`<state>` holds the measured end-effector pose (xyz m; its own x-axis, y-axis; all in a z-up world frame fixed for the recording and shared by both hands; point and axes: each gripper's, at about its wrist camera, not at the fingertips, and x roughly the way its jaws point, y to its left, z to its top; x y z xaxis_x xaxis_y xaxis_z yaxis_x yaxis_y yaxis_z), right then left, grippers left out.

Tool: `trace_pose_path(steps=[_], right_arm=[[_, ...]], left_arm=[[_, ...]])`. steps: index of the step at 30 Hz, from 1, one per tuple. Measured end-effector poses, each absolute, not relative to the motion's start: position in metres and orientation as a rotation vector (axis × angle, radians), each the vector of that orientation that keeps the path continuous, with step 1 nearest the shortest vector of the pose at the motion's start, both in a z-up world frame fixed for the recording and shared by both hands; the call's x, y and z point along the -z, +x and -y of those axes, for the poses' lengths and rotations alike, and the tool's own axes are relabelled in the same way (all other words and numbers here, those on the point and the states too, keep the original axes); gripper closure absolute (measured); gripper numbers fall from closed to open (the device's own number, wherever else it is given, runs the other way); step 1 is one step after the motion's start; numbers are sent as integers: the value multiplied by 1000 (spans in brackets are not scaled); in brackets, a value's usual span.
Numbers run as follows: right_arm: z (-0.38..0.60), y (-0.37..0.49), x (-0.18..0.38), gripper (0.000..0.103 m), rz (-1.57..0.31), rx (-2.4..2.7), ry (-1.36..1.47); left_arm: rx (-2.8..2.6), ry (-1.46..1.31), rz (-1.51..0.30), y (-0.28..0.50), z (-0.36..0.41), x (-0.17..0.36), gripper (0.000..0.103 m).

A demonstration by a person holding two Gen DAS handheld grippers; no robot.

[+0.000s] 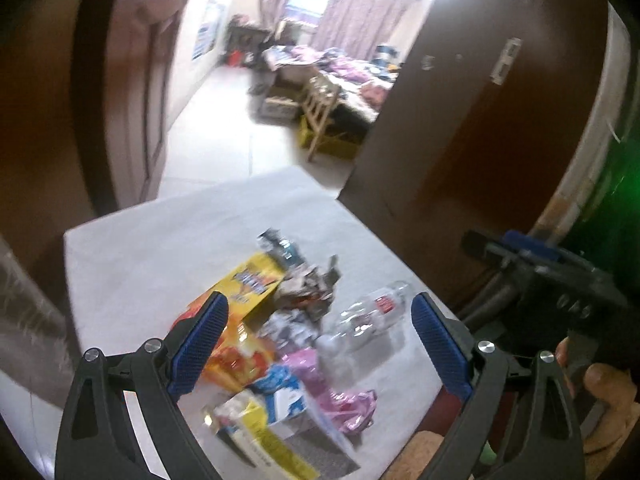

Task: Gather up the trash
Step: 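Move both open tools back over the table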

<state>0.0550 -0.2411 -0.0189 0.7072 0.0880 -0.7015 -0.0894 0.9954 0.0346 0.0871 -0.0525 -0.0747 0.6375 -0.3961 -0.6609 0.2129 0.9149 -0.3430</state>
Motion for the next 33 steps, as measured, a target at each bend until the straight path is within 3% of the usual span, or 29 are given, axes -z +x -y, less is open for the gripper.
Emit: trace_pose_path(steps=[9, 19, 33], right_arm=[[227, 7, 25, 17, -712, -132, 35], [219, -59, -14, 12, -660, -93, 43], [191, -79, -36, 5, -594, -106, 6]], left_arm=[[276, -286, -758, 27, 25, 96, 15], [326, -263, -632, -24, 23, 42, 12], [211, -247, -595, -44, -5, 29, 11]])
